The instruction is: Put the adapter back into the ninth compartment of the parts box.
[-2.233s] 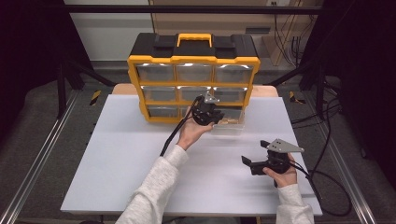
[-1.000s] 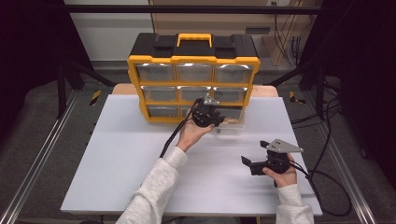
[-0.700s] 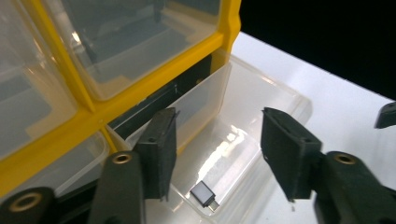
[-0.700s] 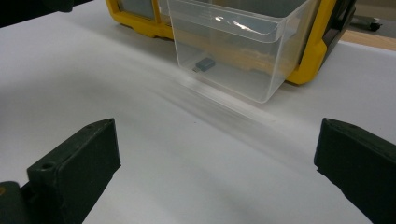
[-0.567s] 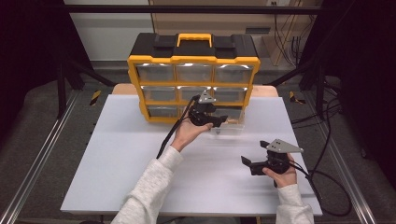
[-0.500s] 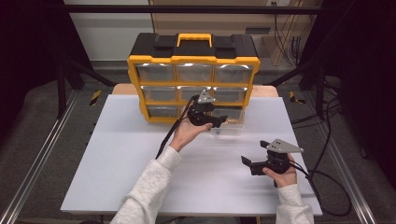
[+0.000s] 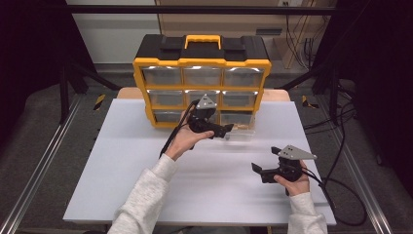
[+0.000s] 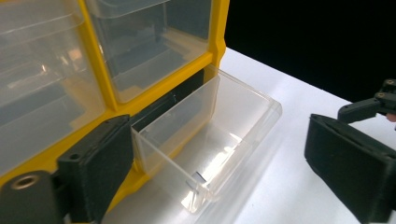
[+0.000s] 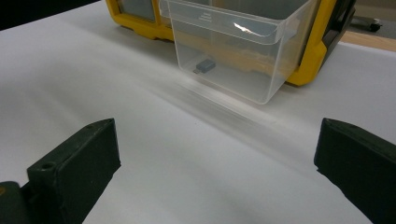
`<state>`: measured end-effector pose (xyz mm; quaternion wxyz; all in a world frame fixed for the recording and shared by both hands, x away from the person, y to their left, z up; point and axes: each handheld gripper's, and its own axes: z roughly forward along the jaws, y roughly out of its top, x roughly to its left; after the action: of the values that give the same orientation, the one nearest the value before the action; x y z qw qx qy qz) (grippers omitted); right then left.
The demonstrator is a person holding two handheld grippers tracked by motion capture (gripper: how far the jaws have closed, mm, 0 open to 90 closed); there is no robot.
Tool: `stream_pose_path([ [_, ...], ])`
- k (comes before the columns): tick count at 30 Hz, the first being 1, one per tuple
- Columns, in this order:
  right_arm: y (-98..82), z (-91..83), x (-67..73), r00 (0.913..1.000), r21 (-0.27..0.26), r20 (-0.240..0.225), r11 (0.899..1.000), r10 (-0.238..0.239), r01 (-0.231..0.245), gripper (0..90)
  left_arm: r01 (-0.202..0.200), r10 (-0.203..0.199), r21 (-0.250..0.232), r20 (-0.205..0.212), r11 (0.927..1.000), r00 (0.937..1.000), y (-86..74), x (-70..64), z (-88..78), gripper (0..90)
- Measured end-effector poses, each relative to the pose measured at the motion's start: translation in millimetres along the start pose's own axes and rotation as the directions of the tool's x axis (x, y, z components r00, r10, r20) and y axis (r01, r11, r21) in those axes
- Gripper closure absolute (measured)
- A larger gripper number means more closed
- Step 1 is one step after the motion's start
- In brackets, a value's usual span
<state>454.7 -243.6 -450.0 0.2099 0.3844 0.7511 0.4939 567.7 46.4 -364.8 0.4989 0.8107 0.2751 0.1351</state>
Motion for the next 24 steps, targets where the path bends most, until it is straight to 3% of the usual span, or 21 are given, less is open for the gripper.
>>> stream_pose_path([
  [14,0.3,-0.2,0.1,1.0,-0.003,0.001,1.0,0.002,-0.002,0.6,0.031,-0.031,-0.016,0.023,0.9994,0.9993,-25.4,6.6,-25.3,1.7],
  [24,0.7,-0.1,-0.2,1.0,-0.002,0.001,1.0,0.004,-0.004,0.6,0.038,-0.037,-0.045,0.012,0.9983,0.9992,-46.4,9.0,-42.9,1.4],
])
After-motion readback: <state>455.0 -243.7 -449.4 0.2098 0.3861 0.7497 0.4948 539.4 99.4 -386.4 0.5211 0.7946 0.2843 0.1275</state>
